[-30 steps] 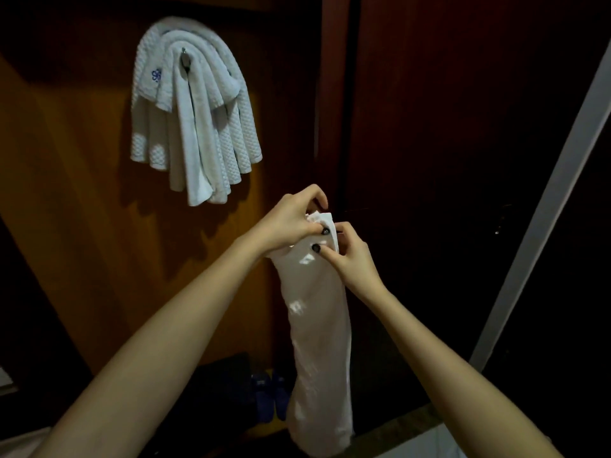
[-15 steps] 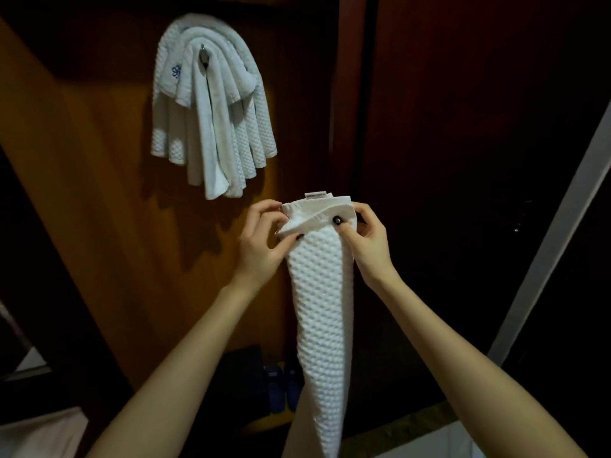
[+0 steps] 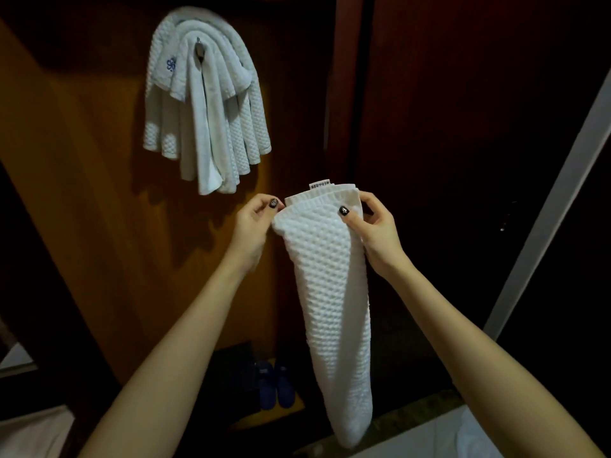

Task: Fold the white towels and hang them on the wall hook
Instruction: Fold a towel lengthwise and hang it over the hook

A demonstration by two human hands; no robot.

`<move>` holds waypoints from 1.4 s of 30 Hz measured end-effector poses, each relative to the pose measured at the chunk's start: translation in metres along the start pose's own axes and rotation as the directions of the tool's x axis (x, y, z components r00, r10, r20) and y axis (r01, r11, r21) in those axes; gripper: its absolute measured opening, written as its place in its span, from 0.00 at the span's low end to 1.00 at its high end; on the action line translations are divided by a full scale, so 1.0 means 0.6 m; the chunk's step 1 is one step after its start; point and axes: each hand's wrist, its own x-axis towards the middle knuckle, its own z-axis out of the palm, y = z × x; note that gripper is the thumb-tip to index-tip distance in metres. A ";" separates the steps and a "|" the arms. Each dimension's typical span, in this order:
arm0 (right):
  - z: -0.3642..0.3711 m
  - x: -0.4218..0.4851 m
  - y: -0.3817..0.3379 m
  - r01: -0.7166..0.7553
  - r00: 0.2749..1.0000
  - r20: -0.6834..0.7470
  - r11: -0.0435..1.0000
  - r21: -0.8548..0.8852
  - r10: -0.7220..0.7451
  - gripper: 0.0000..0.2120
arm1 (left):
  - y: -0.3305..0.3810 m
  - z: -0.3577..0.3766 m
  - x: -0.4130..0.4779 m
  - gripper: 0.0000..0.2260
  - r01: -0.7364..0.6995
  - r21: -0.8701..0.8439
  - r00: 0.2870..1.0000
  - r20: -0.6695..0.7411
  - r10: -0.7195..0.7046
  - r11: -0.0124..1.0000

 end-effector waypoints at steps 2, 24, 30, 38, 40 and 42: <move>-0.007 -0.005 -0.001 -0.021 1.000 -0.004 1.000 -0.010 0.021 0.09 | 0.020 -0.009 0.011 0.05 0.068 -0.052 0.995 0.082 -0.064 0.996; -0.025 -0.011 -0.012 0.096 0.995 0.037 0.891 -0.443 -0.089 0.03 | 0.052 -0.033 0.037 0.06 -0.287 0.539 0.881 0.473 -0.003 0.791; -0.016 -0.005 -0.016 0.113 0.994 0.047 0.874 -0.472 -0.103 0.04 | 0.030 -0.059 0.052 0.13 -0.337 0.737 0.846 0.510 -0.155 0.586; -0.014 0.009 -0.029 0.155 0.988 0.096 0.824 -0.545 -0.123 0.04 | 0.011 -0.058 0.054 0.06 -0.182 0.702 0.851 0.462 -0.247 0.688; -0.017 0.010 -0.034 0.180 0.982 0.152 0.816 -0.550 -0.114 0.03 | 0.014 -0.052 0.056 0.08 -0.080 0.631 0.797 0.506 -0.331 0.772; -0.020 0.010 -0.038 0.198 0.973 0.213 0.815 -0.544 -0.094 0.03 | 0.021 -0.042 0.056 0.14 0.086 0.547 0.713 0.549 -0.435 0.833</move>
